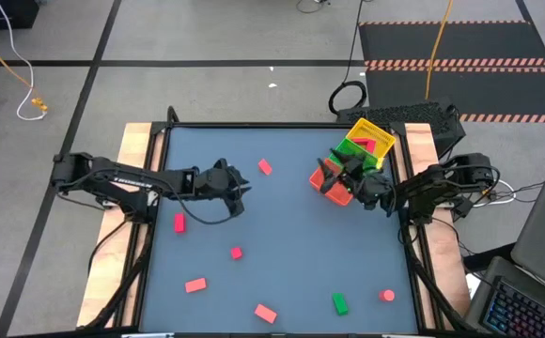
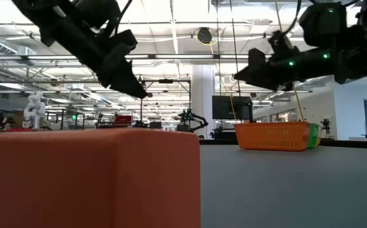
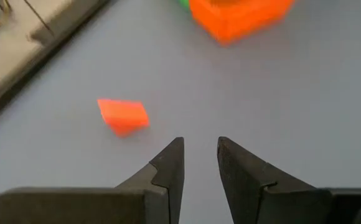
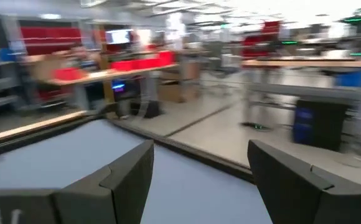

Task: Sort & place blocks by color
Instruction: Put the orange block into the orange bin

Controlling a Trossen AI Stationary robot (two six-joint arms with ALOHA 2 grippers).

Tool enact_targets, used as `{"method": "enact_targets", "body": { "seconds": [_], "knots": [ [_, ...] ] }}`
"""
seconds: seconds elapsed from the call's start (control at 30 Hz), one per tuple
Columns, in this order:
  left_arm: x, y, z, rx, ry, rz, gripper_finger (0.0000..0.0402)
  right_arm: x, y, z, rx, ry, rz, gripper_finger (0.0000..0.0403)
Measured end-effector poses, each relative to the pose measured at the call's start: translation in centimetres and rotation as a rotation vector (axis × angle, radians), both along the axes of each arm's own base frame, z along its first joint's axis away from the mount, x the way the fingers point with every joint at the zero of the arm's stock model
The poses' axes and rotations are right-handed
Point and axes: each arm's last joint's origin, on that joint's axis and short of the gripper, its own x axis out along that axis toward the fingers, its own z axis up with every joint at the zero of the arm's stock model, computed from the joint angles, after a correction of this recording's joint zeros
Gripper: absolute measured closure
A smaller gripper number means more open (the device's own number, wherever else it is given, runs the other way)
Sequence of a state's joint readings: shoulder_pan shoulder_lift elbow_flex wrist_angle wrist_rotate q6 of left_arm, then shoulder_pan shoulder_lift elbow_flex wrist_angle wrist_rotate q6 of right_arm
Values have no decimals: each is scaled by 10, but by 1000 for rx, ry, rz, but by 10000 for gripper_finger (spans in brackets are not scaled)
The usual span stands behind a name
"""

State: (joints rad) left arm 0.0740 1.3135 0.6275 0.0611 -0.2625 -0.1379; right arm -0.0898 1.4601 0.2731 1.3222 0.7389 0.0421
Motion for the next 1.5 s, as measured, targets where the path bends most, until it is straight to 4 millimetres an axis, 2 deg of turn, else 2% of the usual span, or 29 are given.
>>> {"method": "enact_targets", "body": {
  "seconds": [0.13,0.33,0.53,0.63,0.73,0.9,1.1,1.23,1.5],
  "knots": [
    [-7,17,-8,8,-64,67,302,23,0,8,5,80,87,151],
    [-14,43,-10,26,-109,169,302,57,-9,25,56,260,93,151],
    [-18,60,-6,72,-143,209,302,69,-24,40,103,240,154,151],
    [-21,70,-6,68,-152,195,302,68,-35,37,129,226,143,152],
    [-23,80,-4,42,-184,147,302,72,-46,24,184,218,189,152],
    [-26,91,-4,-2,-227,44,302,99,-56,7,233,269,258,152],
    [-32,87,-17,-35,-231,27,302,144,-62,3,240,362,320,152],
    [-42,83,-29,-59,-301,87,302,165,-66,-6,284,468,321,152],
    [-60,67,-50,-66,-370,162,302,174,-68,-24,365,495,298,152]
  ]
}}
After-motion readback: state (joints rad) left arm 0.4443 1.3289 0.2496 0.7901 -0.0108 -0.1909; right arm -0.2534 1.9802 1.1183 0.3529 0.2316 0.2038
